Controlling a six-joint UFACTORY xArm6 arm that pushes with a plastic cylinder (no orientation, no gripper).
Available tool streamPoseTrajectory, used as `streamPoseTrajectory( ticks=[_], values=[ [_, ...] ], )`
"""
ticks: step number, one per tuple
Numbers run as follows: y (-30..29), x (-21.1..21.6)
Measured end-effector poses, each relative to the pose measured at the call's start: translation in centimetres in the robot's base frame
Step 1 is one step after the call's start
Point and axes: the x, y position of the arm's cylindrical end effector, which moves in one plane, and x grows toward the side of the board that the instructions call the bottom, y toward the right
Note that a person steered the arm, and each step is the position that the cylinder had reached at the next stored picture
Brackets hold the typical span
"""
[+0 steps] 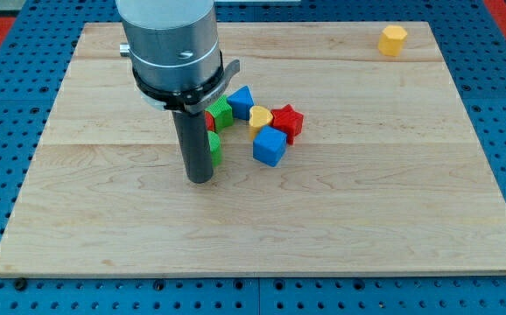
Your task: Move the green circle bottom left to the red circle
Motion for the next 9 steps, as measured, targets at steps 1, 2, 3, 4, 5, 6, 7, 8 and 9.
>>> streamPoseTrajectory(
  ticks=[1, 2, 3, 4, 5, 6, 7, 8, 9],
  values=[
    [4.0, 0.4],
    [5.0, -1.6],
    [1.3, -3.8],
    [-2.7, -5.9],
    [-2.9, -5.9],
    [-4.9, -6.7],
    [-11.7, -7.1],
    [-14.4, -7.1],
    [-11.6, -7.1]
  ],
)
